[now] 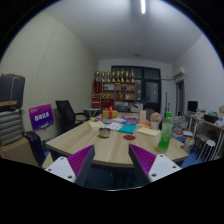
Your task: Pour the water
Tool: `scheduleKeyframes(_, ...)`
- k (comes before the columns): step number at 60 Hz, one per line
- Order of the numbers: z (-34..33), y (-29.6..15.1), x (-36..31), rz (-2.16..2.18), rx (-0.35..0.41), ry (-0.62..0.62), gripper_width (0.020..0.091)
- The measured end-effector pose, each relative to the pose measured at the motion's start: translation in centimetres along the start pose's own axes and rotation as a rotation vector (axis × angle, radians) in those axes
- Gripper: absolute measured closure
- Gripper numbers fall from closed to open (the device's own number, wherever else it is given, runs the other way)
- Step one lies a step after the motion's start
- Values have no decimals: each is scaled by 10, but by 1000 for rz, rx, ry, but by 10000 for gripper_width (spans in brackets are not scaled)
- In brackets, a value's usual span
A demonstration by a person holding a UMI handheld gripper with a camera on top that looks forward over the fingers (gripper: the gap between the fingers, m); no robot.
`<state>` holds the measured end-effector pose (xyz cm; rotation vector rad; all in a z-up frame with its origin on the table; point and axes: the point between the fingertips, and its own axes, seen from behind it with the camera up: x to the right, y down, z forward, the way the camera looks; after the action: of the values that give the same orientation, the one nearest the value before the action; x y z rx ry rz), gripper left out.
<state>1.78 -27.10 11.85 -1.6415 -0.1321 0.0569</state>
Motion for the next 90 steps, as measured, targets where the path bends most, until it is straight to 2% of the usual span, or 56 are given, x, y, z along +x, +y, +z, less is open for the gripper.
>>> scheduleKeyframes(10, 15, -1, 54, -44, 29, 43, 333)
scheduleKeyframes(18, 47, 4, 156, -28, 40, 159, 332)
scheduleKeyframes(25, 80, 10, 215, 7, 29, 222, 325)
scheduleKeyframes(33, 132, 18, 245, -18, 9, 229, 318)
scheduleKeyframes(36, 161, 22, 251, -34, 2, 261, 336)
scheduleKeyframes(44, 191, 28, 290, -14, -11, 305, 335)
scheduleKeyframes(52, 226, 21, 306, 12, 11, 335, 337)
scheduleKeyframes(55, 235, 19, 308, 18, 15, 327, 356)
scheduleKeyframes(58, 242, 23, 312, 36, 0, 335, 569)
scheduleKeyframes(66, 247, 25, 311, 78, 29, 362, 641)
scheduleKeyframes(68, 247, 25, 311, 85, 32, 373, 638)
scheduleKeyframes(69, 247, 25, 311, 83, 30, 376, 669)
scheduleKeyframes(77, 253, 20, 292, -44, -7, 366, 710)
scheduleKeyframes(90, 282, -76, 216, -706, -10, 369, 712)
